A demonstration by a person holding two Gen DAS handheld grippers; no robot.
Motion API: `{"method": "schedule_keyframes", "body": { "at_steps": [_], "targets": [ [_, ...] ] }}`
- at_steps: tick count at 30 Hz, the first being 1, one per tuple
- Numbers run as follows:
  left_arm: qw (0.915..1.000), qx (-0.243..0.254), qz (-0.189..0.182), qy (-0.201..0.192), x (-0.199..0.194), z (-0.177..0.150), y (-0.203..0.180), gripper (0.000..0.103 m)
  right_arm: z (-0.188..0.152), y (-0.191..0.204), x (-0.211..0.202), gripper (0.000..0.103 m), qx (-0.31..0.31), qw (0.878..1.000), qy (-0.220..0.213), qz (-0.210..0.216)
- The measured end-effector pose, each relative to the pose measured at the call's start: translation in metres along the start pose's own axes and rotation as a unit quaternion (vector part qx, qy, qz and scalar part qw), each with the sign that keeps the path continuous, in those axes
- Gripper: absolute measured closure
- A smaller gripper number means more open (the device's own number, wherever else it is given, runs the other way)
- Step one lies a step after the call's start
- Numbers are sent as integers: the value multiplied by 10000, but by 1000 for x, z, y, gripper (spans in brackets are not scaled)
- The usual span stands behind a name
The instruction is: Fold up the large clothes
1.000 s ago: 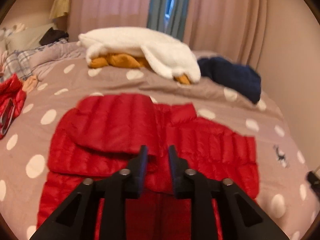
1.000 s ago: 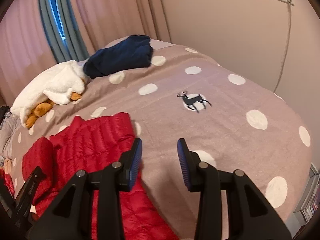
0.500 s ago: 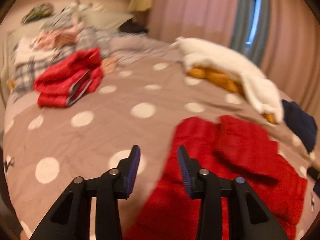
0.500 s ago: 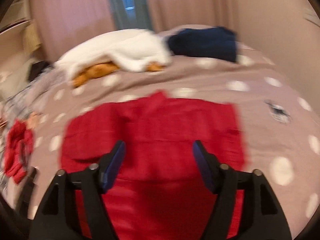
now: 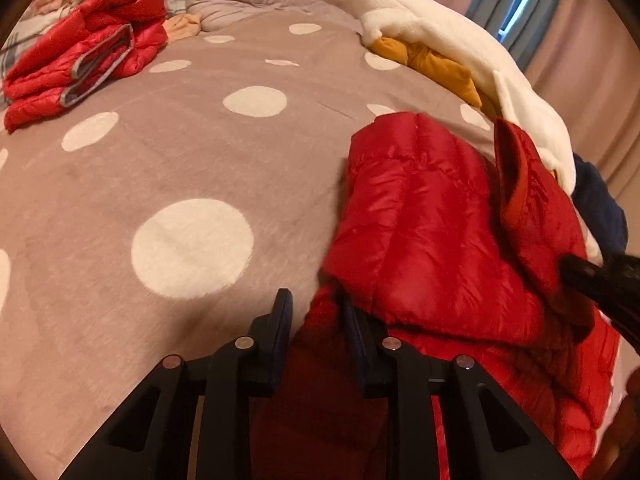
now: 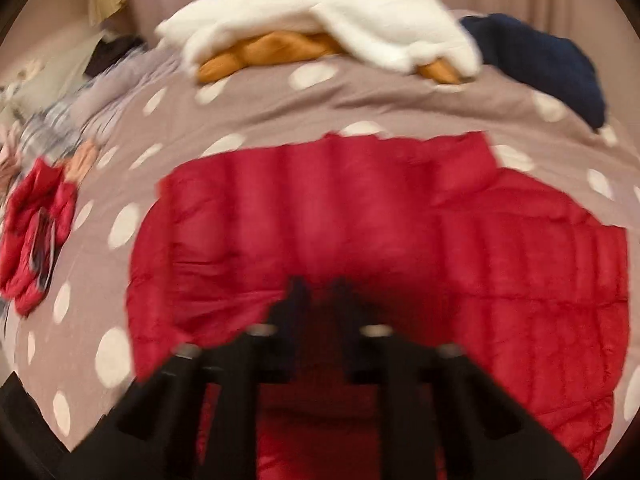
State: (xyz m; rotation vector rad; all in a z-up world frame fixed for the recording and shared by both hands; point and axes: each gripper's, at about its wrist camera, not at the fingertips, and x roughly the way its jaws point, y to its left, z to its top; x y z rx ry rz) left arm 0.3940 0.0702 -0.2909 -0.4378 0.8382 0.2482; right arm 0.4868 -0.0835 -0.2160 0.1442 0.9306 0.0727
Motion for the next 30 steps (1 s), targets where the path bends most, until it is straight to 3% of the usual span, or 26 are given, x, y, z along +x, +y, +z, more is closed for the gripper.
{"method": "schedule_keyframes", "body": {
  "at_steps": [5,7,9,10,11,12,16,19,20,22,24,26,30],
  "targets": [
    [9998,19,160,-101,7,1,-7,78,12,-43,-31,95,292,9973,-426,-513],
    [9998,24,178,-119,7,1,-3,78,16,-51,-38,91,423,9977,-411,-336],
    [9998,-16,147,-146,5,-1,0,78,18,-49,-42,68,479,9981,-380,49],
    [9998,-43,114,-163,4,-2,1,78,17,-43,-45,34,492,9972,-457,340],
    [9998,-74,77,-171,4,-2,2,78,16,-35,-45,8,484,9955,-535,617],
    [9998,-113,41,-176,2,-4,5,78,14,-27,-44,3,459,9943,-550,790],
    [9994,-278,-125,-170,2,-4,11,78,3,18,0,7,-31,9950,16,999],
    [9990,-358,-200,-170,2,-4,15,78,-14,29,34,43,-358,9987,213,282],
    [9990,-361,-209,-173,2,-4,15,78,-16,25,34,63,-227,9992,164,272],
    [9990,-353,-201,-178,2,-4,14,78,-12,6,25,88,302,9985,111,453],
    [9991,-333,-178,-177,2,-3,13,78,1,-19,10,91,749,9954,30,602],
    [9992,-316,-160,-179,2,-4,13,78,8,-42,-12,91,981,9928,-315,614],
    [9991,-343,-178,-183,3,-4,14,78,-4,-111,-40,82,1640,9848,-550,170]
  ]
}}
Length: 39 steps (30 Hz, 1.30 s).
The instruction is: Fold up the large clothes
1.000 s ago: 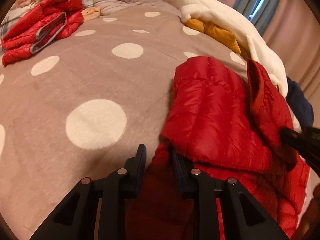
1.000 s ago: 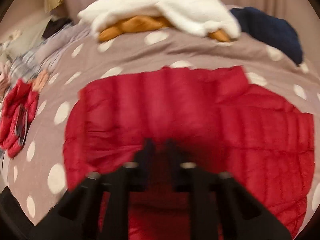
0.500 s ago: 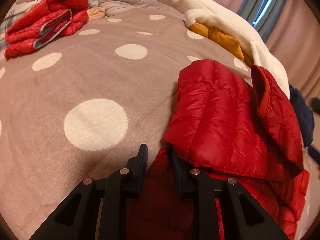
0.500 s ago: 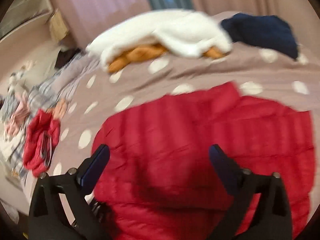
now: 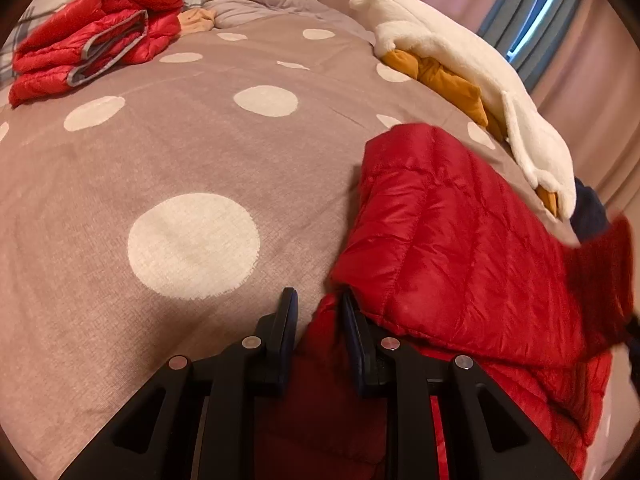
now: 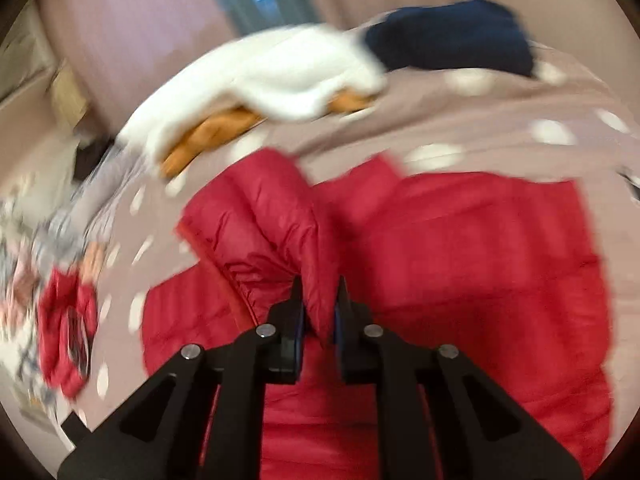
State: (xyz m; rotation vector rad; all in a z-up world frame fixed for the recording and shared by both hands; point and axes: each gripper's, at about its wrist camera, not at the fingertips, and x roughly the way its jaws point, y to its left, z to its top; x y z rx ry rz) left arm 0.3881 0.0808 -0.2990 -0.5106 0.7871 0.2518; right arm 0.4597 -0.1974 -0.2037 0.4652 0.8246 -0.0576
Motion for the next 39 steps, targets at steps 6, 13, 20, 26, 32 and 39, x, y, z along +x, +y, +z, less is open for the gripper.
{"method": "schedule_keyframes", "body": {
  "at_steps": [6,13,20,26,32,39],
  "targets": [
    [10000,50,66,-8,-3,1,-3,78,-23,-100,-19,57,939,9895,105,-1096],
    [9938,659,-113,-888,-77,16,-44,78,3,-52,-79,51,-138,9957,-780,-482],
    [9840,991,-467,-1404,-97,30,-101,78,14,4,-37,55,-1114,9916,-653,14],
    [9891,1442,-53,-285,33,-4,-104,78,-18,-36,70,61,-1253,9899,30,-665],
    [9835,1749,276,-362,36,-7,-115,78,-24,-31,67,59,-1464,9849,-168,-908],
    [9834,1755,301,-347,33,-7,-111,78,-24,-28,71,58,-1488,9843,-184,-934]
  ]
}}
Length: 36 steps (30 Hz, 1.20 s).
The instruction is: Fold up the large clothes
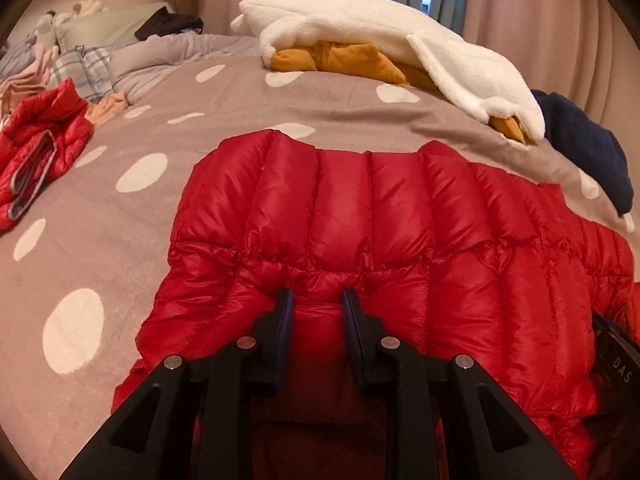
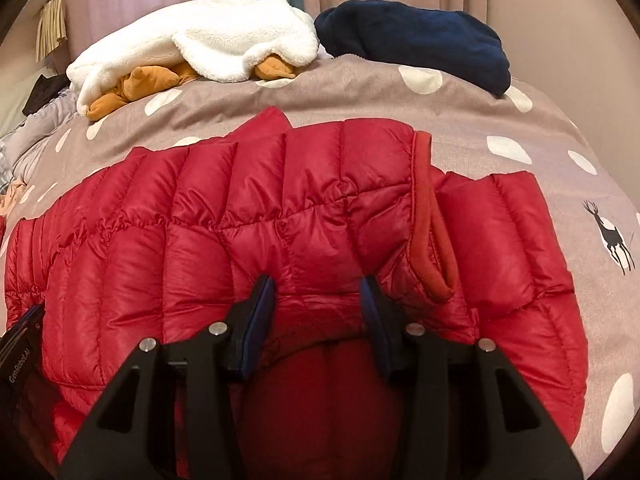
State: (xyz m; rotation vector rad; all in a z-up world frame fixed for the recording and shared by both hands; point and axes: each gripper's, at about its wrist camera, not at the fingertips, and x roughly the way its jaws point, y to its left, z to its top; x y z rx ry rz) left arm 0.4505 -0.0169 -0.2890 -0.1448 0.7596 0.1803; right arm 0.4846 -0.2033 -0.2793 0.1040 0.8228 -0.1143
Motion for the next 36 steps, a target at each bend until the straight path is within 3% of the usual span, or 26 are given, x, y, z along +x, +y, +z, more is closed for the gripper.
{"method": "schedule_keyframes", "body": {
  "at_steps": [4,8,10,12,14,16,19,22,27,31,35,36],
  "targets": [
    [9998,104,146,25,1,1,-8,78,-3,3,0,58,-63,9999,17,-92],
    [9994,190,292,34,-1,1,-12,77,-3,14,-5,51,-318,9981,-6,-535],
    [9965,454,702,13,-11,-1,-18,76,-8,13,-21,50,-283,9969,61,-731],
    [9949,606,801,-51,-26,-5,-18,76,-17,1,-51,51,68,9992,14,-402],
    [9983,301,475,-160,-58,-15,-2,76,-24,-15,-80,57,338,9993,-143,-36],
    [9989,-93,405,-229,-86,-21,14,78,-30,-32,-112,58,558,9978,-343,-120],
    [9982,-257,230,-497,-121,-28,31,78,-38,-53,-156,59,731,9951,-661,25],
    [9967,-187,285,-734,-151,-42,40,78,-51,-65,-188,62,732,9939,-823,-52],
    [9965,-604,82,-577,-179,-62,65,78,-79,-82,-215,62,1132,9906,-705,305],
    [9958,-523,102,-743,-199,-71,74,78,-102,-90,-235,60,1170,9907,-689,103],
    [9937,-640,205,-896,-217,-82,96,77,-122,-110,-249,59,1435,9872,-635,286],
    [9936,-778,141,-804,-219,-86,105,72,-128,-116,-253,59,1543,9856,-617,312]
  ]
}}
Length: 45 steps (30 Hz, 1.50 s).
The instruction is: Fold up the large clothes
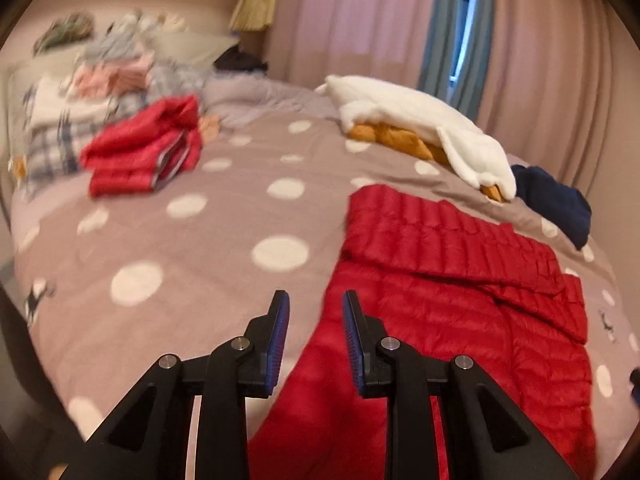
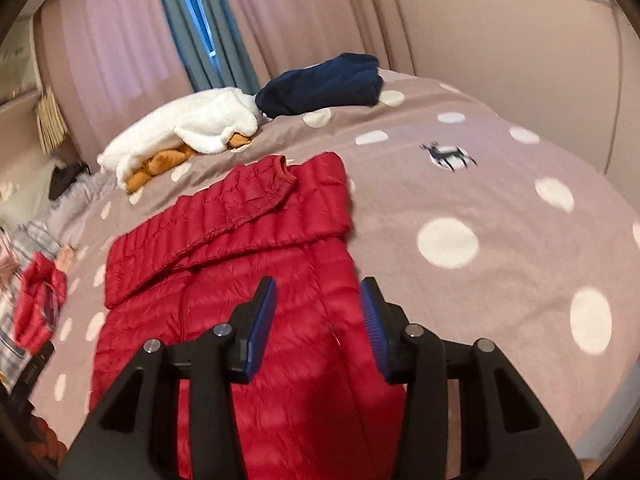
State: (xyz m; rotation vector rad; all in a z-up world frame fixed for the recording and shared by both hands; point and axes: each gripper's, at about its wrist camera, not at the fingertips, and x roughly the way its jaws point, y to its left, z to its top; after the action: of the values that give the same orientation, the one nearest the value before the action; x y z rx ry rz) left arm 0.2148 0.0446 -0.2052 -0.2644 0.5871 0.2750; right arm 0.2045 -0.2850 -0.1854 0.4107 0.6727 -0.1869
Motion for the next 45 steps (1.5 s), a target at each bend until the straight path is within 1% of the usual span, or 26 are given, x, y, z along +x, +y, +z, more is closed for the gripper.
{"method": "schedule_keyframes", "body": {
  "at_steps": [1,3,4,7,10,11,12,14,15,18,21,23,25,27,29,31,32,33,34,35,37,39,40,42,43,45],
  "targets": [
    [9996,-227,-102,144,-2,-4,13,59,-5,-10,-6,56,148,9999,37,-10],
    [9951,-875,-163,431,-2,-18,44,47,-13,-27,-15,46,424,9990,120,-44],
    [9927,-1074,-166,526,-4,-25,54,48,-20,-38,-20,41,671,9976,164,-64],
    [9811,-1702,-317,867,-3,-55,84,48,-45,-68,-33,37,1453,9890,237,143],
    [9715,-1942,-771,1120,0,-87,91,48,-66,-75,-32,35,1640,9852,486,117],
    [9721,-1933,-830,1042,-3,-89,90,48,-72,-74,-31,35,1565,9861,550,58],
    [9763,-1783,-833,895,-7,-92,83,48,-76,-71,-30,35,1481,9872,592,26],
    [9783,-1593,-931,939,-8,-90,73,47,-85,-66,-26,34,1439,9874,654,31],
    [9765,-1568,-1071,1024,-7,-91,67,48,-90,-66,-24,32,1503,9862,696,81],
    [9620,-1837,-1576,1261,-3,-96,57,45,-101,-64,-18,27,1818,9805,718,217],
    [9611,-1745,-1699,1299,-6,-99,48,45,-105,-62,-22,22,2125,9747,625,307],
    [9557,-1870,-1802,1381,-5,-98,52,45,-111,-61,-24,21,2470,9657,639,482],
    [9428,-2339,-1814,1534,-2,-101,61,45,-116,-59,-29,21,2682,9606,566,456],
    [9355,-2593,-1872,1503,-4,-103,73,45,-116,-56,-33,21,2643,9623,520,372],
    [9427,-2541,-1736,1292,-11,-101,79,45,-115,-59,-39,21,2645,9632,439,187],
    [9561,-2348,-1439,1007,-19,-102,82,45,-113,-65,-47,19,2644,9639,241,-181],
    [9569,-2328,-1428,986,-20,-105,82,45,-112,-68,-47,19,2641,9639,203,-270],
    [9539,-2351,-1547,1045,-19,-108,82,45,-111,-72,-45,19,2676,9629,248,-259],
    [9460,-2428,-1787,1193,-14,-111,80,45,-111,-76,-40,19,2750,9607,371,-108],
    [9419,-2465,-1918,1235,-14,-113,77,45,-112,-77,-37,19,2783,9595,442,16],
    [9341,-2536,-2132,1334,-15,-117,70,45,-112,-73,-37,19,2746,9607,401,82],
    [9115,-2711,-2618,1648,-13,-124,58,45,-114,-69,-35,18,2812,9579,472,323],
    [8930,-2855,-2926,1881,-11,-129,50,45,-117,-66,-32,18,2958,9515,554,640],
    [8809,-2918,-3131,2021,-10,-134,41,45,-121,-59,-26,18,3216,9367,756,1158],
    [8830,-2850,-3155,1987,-9,-134,34,45,-124,-54,-24,18,3247,9328,824,1326],
    [8945,-2666,-3048,1894,-7,-129,28,45,-126,-43,-20,18,3147,9326,926,1507]
  ]
}}
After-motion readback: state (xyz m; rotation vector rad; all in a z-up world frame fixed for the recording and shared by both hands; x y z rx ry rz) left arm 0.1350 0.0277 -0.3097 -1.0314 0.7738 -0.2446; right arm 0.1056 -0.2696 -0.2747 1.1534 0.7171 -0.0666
